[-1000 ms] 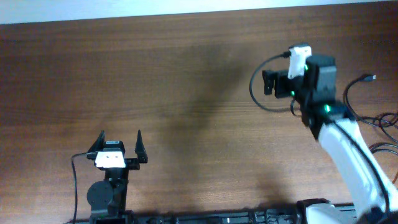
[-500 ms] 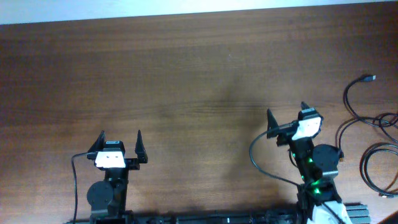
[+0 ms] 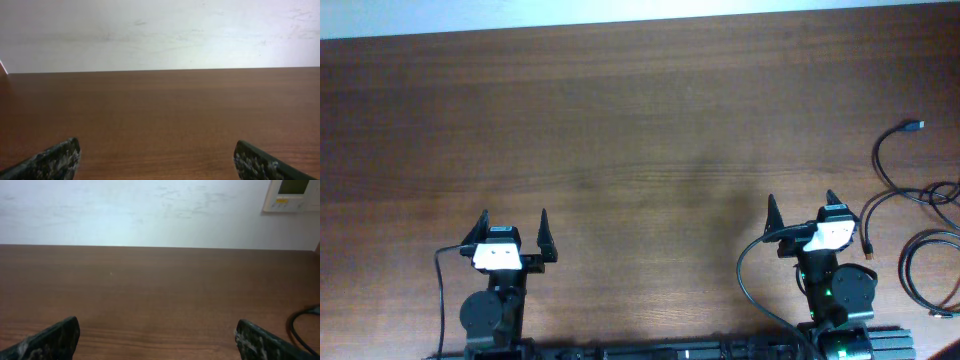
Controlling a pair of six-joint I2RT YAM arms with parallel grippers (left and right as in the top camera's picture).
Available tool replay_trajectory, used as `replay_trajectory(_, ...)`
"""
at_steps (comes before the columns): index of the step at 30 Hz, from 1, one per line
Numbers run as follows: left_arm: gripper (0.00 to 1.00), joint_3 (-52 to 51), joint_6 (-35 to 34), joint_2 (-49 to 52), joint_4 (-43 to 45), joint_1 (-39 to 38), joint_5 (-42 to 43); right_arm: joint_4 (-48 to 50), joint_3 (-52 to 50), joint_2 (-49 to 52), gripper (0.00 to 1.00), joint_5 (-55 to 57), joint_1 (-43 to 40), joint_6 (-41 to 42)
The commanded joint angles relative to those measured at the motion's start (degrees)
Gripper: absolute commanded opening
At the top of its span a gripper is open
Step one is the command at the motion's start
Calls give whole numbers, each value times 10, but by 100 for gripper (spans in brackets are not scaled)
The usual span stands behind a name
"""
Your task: Untangle cables
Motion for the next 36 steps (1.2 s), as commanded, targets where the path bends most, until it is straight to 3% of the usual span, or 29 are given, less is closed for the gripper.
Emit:
replay_trajectory(1,99,-1,-6,-3,-4,-2,8,-6,-3,-9,98,12,-5,-2)
replay_trajectory(36,99,-1,-6,-3,-4,-2,8,-6,-3,-9,98,12,-5,-14)
